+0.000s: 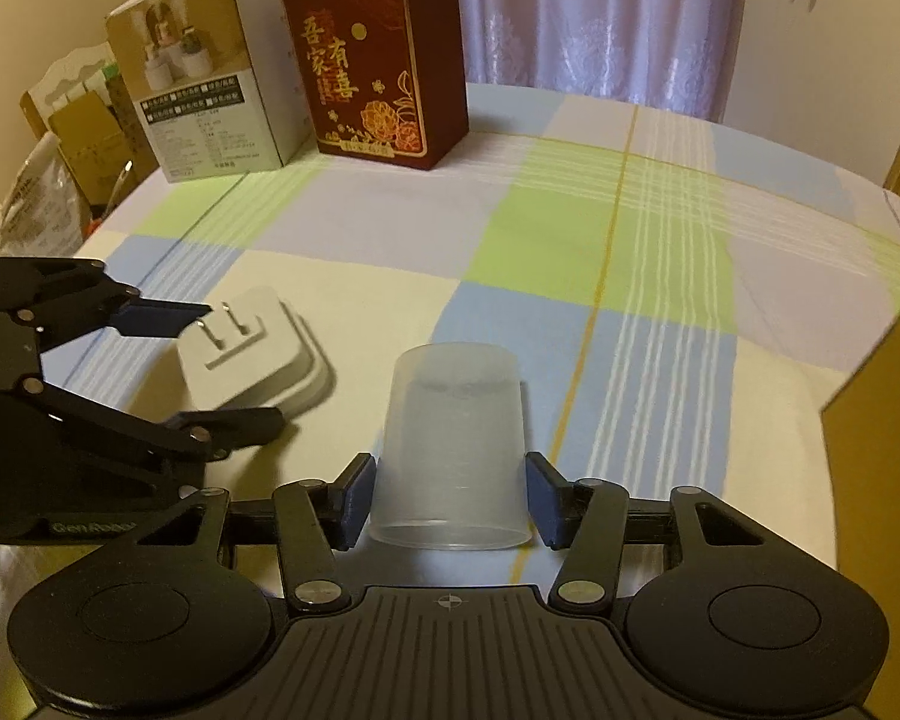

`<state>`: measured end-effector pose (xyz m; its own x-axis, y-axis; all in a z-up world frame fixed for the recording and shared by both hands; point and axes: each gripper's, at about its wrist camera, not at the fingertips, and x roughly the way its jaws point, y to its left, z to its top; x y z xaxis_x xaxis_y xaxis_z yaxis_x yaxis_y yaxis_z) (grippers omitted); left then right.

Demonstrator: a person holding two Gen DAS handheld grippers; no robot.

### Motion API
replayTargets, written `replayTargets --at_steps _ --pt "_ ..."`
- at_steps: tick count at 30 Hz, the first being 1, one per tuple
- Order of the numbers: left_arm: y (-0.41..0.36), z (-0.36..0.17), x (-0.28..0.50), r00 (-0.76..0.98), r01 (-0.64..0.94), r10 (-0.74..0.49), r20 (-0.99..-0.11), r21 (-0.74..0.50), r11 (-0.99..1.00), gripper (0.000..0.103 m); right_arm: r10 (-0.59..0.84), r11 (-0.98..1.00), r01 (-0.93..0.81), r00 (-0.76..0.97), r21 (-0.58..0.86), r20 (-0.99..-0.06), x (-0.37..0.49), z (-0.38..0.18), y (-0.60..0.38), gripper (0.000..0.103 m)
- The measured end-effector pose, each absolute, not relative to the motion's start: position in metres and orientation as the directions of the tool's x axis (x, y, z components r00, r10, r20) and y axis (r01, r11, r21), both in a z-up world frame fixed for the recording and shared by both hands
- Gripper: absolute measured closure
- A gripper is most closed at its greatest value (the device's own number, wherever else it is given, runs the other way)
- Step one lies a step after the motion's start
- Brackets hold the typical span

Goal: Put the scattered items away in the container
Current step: 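Grasp the clear plastic cover with the right tool while the left tool grasps the white plug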

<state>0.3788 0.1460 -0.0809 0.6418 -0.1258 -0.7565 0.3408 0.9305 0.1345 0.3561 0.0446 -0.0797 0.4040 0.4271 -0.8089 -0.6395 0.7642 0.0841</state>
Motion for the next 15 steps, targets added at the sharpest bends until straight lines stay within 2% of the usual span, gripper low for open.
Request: replayTargets --at_steps 10,15 --pt "0.122 -0.078 0.293 0.596 0.276 -0.078 -0.800 0.113 0.954 0.041 0.369 0.804 -0.591 0.404 0.069 -0.837 0.282 -0.073 -0.016 0.048" --pt "0.095 -0.074 0.234 0.566 0.274 -0.103 -0.818 0.069 0.959 0.041 0.360 0.821 -0.563 0.377 0.098 -0.853 0.219 -0.066 -0.047 0.048"
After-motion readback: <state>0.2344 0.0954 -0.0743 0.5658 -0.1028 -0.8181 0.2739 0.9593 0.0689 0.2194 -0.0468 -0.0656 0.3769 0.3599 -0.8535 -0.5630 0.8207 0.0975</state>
